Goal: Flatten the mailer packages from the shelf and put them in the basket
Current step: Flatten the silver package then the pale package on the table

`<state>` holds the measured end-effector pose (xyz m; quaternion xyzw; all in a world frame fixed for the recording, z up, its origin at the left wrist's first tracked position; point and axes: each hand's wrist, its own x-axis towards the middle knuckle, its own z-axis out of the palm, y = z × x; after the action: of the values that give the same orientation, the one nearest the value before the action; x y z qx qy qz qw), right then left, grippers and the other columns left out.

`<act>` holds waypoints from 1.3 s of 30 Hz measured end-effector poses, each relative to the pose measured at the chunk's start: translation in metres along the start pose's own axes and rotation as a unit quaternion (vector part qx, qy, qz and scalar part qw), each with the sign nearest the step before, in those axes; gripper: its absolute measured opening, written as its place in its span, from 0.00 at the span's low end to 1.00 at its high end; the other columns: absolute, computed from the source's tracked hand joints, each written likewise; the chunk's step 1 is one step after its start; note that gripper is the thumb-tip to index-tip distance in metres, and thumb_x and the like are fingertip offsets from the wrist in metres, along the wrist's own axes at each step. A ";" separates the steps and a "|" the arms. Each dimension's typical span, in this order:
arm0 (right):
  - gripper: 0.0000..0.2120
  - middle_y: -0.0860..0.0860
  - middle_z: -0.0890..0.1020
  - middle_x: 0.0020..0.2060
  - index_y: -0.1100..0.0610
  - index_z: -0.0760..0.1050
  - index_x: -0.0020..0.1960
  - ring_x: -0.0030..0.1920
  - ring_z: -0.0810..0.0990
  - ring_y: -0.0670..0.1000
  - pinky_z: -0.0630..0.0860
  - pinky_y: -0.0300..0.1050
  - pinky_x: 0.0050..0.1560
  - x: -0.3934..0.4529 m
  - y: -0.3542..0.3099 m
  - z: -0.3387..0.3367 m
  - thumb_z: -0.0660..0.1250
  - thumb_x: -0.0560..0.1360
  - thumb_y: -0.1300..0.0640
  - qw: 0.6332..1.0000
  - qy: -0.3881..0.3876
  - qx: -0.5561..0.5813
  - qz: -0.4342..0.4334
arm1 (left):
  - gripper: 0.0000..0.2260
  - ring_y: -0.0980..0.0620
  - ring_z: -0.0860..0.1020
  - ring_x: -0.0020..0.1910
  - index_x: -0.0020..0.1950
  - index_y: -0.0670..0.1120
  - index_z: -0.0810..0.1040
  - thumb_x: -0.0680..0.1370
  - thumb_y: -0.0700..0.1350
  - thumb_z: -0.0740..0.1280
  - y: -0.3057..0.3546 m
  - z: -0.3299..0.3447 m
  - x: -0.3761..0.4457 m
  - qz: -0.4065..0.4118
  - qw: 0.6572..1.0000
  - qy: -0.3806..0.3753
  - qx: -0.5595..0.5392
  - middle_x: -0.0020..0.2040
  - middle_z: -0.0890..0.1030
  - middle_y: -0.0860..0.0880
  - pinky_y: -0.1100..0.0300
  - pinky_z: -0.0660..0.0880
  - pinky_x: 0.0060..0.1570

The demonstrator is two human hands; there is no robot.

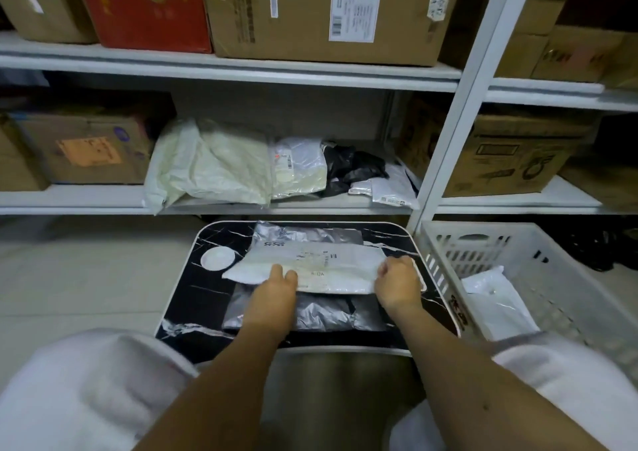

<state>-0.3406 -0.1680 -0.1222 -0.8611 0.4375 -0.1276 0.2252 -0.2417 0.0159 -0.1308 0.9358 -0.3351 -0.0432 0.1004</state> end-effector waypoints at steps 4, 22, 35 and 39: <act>0.17 0.58 0.68 0.66 0.61 0.71 0.65 0.63 0.71 0.60 0.70 0.52 0.64 -0.008 0.019 0.027 0.59 0.77 0.62 0.990 -0.074 -0.095 0.073 | 0.12 0.44 0.77 0.54 0.61 0.44 0.69 0.79 0.42 0.56 0.004 0.025 -0.005 -0.002 0.997 -0.049 0.053 0.58 0.72 0.45 0.53 0.74 0.49; 0.27 0.49 0.32 0.76 0.40 0.33 0.76 0.75 0.30 0.59 0.34 0.71 0.69 -0.022 0.007 0.128 0.37 0.81 0.37 0.949 -0.128 -0.205 -0.204 | 0.27 0.31 0.61 0.72 0.76 0.52 0.60 0.80 0.60 0.40 -0.020 0.107 0.034 -0.031 0.997 -0.040 0.061 0.75 0.62 0.39 0.28 0.61 0.63; 0.27 0.55 0.64 0.74 0.46 0.59 0.74 0.71 0.65 0.62 0.59 0.62 0.68 -0.010 -0.010 0.120 0.43 0.78 0.39 0.940 -0.132 -0.234 -0.209 | 0.26 0.38 0.65 0.70 0.74 0.48 0.64 0.80 0.58 0.47 -0.016 0.093 0.037 -0.029 0.996 -0.038 0.081 0.73 0.65 0.40 0.43 0.64 0.62; 0.25 0.51 0.78 0.55 0.52 0.66 0.68 0.54 0.76 0.55 0.61 0.56 0.58 0.023 -0.026 0.106 0.50 0.78 0.39 0.923 -0.048 -0.272 -0.267 | 0.27 0.47 0.73 0.56 0.73 0.46 0.62 0.80 0.60 0.50 -0.015 0.075 0.064 0.000 0.996 0.028 0.086 0.59 0.74 0.46 0.51 0.69 0.54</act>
<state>-0.2650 -0.1444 -0.2001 -0.9793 0.1976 -0.0170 -0.0397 -0.1936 -0.0252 -0.2082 0.9417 -0.3351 0.0126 0.0287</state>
